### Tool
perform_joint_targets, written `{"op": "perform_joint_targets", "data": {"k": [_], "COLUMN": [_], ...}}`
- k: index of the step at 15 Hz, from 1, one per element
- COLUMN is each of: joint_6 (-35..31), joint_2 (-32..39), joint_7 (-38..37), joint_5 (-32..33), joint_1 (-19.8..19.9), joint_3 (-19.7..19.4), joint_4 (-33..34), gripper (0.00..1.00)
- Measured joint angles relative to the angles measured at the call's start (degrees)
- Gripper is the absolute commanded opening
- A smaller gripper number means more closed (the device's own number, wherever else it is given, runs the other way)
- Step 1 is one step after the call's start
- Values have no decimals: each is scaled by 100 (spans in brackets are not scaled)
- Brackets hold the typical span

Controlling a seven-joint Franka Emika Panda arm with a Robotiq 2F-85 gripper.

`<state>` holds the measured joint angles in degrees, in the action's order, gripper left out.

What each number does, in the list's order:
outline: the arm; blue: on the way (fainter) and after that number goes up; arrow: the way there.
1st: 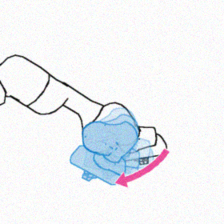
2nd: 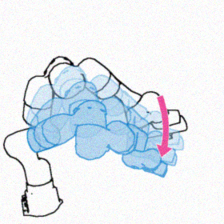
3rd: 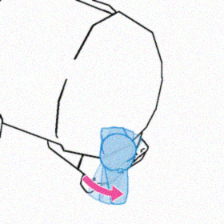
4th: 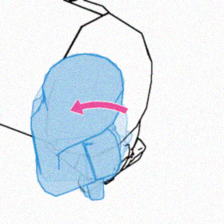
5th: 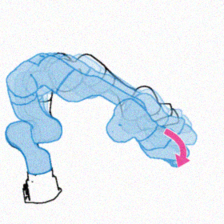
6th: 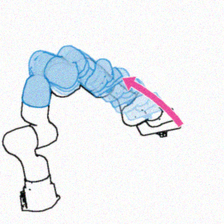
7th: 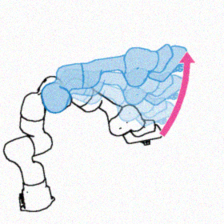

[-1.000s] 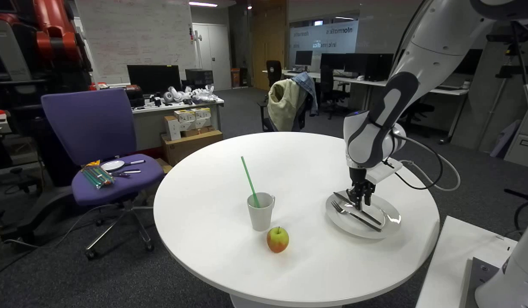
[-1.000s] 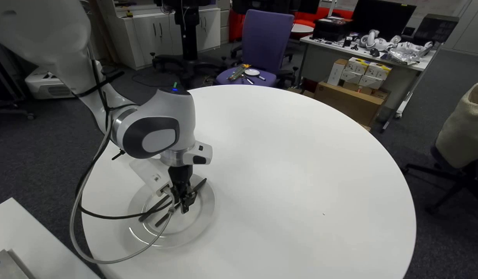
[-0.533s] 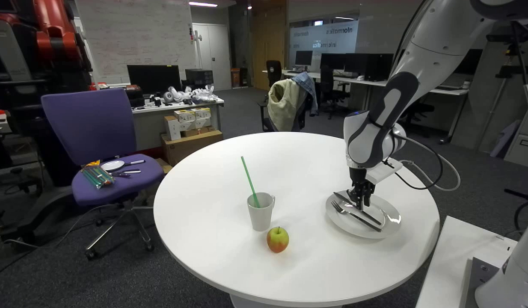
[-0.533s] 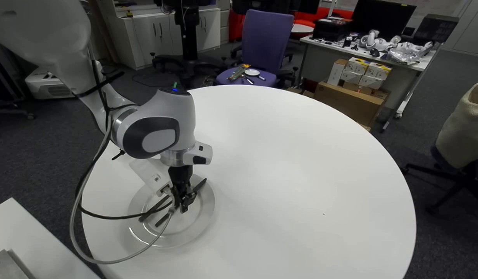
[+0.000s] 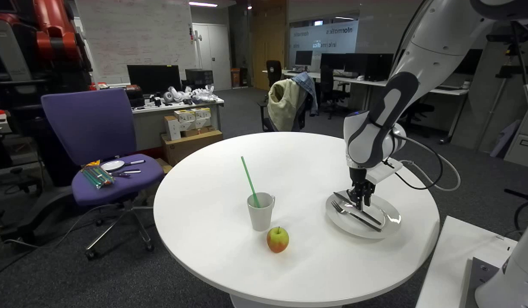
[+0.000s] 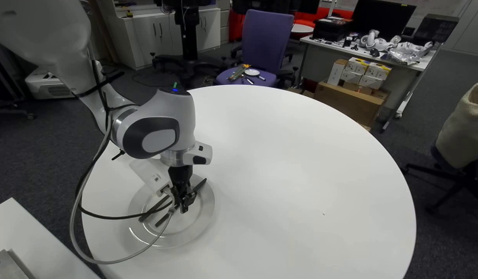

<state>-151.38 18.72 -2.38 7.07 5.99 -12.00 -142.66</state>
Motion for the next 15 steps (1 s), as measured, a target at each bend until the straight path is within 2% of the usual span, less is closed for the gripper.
{"op": "perform_joint_targets", "data": {"k": [15], "joint_6": [0], "joint_2": [0], "joint_7": [226], "joint_5": [1], "joint_1": [0], "joint_3": [2], "joint_4": [-27], "gripper": [44]}}
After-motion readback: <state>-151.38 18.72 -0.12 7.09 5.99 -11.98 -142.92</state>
